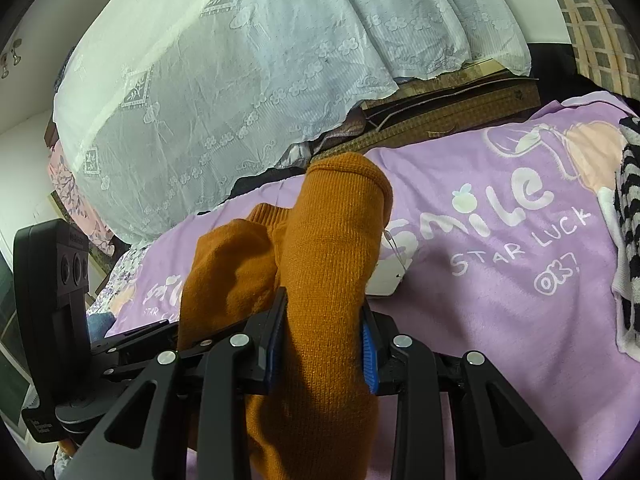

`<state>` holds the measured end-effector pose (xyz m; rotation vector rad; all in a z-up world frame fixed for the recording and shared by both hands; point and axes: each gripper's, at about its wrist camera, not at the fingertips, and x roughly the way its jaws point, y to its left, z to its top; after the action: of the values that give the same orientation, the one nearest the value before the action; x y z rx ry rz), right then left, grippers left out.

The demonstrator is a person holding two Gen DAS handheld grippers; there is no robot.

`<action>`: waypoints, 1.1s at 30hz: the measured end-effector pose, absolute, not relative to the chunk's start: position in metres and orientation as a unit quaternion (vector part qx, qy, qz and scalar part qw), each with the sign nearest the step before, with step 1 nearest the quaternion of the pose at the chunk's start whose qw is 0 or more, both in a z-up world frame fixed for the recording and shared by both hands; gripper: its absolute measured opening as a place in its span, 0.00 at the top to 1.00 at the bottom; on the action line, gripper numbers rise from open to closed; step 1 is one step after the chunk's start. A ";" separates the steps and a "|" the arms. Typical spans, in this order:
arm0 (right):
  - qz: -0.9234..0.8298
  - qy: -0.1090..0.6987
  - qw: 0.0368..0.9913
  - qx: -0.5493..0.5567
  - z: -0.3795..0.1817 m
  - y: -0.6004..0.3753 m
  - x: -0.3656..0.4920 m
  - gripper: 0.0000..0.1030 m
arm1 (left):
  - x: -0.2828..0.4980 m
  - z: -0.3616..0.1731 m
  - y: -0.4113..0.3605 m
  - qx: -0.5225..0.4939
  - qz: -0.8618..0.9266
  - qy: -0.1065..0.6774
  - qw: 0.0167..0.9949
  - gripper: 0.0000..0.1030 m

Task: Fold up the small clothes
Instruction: 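Grasp the folded orange cardigan bundle with the left tool and lift it, then carry the held cardigan toward the striped garment pile with the left tool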

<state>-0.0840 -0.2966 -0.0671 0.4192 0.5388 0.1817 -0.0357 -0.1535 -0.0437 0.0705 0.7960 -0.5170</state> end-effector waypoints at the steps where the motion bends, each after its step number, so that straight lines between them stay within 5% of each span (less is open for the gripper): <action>1: 0.089 0.264 0.938 0.205 -0.067 -0.296 -0.084 0.69 | -0.036 -0.044 -0.154 0.035 -0.248 0.382 0.889 0.71; 33: 0.086 0.199 0.956 0.197 -0.033 -0.308 -0.124 0.69 | -0.076 -0.001 -0.166 0.064 -0.252 0.318 0.912 0.70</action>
<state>-0.1241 -0.3078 -0.0334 0.3992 0.4045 0.1742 -0.0763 -0.1664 -0.0006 0.1325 0.6550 -0.5185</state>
